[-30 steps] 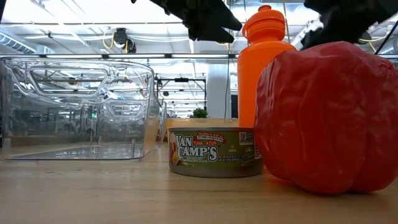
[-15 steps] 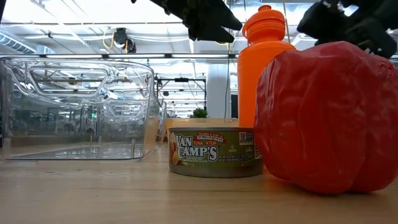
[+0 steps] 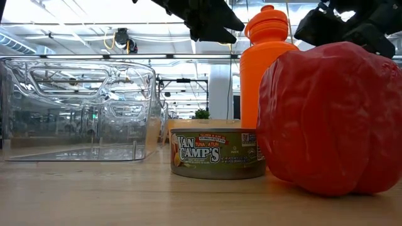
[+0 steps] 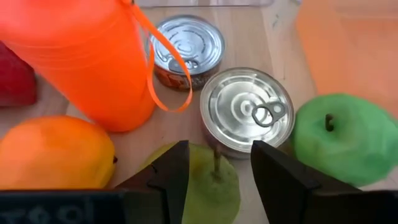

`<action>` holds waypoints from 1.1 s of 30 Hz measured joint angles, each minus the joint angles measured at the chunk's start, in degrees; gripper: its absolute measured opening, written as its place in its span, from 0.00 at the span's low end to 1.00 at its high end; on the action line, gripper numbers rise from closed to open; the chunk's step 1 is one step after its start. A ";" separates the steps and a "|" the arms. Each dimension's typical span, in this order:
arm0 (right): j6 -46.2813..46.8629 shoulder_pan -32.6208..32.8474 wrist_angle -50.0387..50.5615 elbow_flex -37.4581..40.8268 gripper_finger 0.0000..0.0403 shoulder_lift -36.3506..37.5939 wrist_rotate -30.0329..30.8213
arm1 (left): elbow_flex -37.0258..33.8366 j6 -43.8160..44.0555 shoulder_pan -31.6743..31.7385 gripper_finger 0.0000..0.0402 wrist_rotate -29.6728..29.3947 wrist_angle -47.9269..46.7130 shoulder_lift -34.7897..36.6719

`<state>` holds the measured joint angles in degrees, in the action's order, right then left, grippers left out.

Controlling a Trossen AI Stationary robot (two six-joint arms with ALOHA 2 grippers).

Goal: Pick & Place Food Item
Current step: Put the green pear into the top transparent bin

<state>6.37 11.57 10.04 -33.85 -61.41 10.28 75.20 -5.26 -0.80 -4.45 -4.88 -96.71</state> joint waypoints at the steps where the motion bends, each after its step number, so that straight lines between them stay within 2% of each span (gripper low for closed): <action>1: 0.00 -0.02 -0.30 0.00 0.39 0.00 0.00 | 0.00 0.00 0.00 0.78 0.02 -0.01 0.00; 6: 0.06 0.02 -0.32 0.00 0.38 0.01 -0.08 | 0.00 0.05 0.00 0.76 0.02 -0.04 0.00; 10: 0.42 0.04 -0.34 0.00 0.34 0.01 -0.08 | 0.00 0.13 0.00 0.77 0.02 -0.05 0.00; 18: -0.05 0.04 -0.34 -0.01 0.16 0.01 -0.35 | 0.00 0.24 0.00 0.82 0.02 -0.05 -0.02; 23: -3.02 -0.56 0.21 -0.42 0.03 0.01 -5.96 | 0.00 0.78 0.00 0.82 0.02 -0.08 -0.02; 29: -5.01 -0.16 2.47 -4.17 0.01 0.30 -4.20 | 0.00 1.85 0.01 0.79 0.02 -0.08 -0.02; 33: -7.41 1.55 -0.12 -4.77 0.01 2.09 -1.75 | 0.00 4.02 0.02 0.77 0.02 -0.08 -0.02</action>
<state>-1.04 13.13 9.92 -38.62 -59.32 8.53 75.20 -1.23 -0.78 -4.43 -4.95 -96.73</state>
